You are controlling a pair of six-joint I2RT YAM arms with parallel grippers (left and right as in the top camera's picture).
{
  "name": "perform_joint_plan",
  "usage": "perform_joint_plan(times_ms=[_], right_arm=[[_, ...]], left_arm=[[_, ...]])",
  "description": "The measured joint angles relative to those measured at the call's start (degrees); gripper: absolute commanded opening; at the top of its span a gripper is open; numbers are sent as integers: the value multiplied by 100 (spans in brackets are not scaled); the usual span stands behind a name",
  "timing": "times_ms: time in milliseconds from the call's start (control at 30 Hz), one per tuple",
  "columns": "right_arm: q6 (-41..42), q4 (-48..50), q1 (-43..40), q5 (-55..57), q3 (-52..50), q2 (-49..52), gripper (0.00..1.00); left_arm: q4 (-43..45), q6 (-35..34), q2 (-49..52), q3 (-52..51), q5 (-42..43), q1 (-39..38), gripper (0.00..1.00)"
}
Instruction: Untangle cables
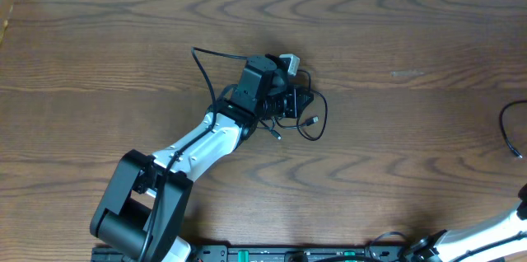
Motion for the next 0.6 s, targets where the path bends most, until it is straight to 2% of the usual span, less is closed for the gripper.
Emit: perform_joint_plan(times_ms=[67,167,267,333,433,600], right_arm=[[-26,-24,66,44,0,175,25],[-142,-44,249,83,0,461,57],[-238,-98,511,146,0,682,75],[-293,-146,708,177,0,772,93],[-330,-210,981,225,0,839,99],[-332,-321,1294,269,0,850,99]], left_arm=[[0,0,0,0,2,0,8],[0,0,0,0,2,0,8],[0,2,0,0,0,0,8],[0,2,0,0,2,0,8],[-2,2,0,0,4,0,8],[-4,2,0,0,4,-48,8]])
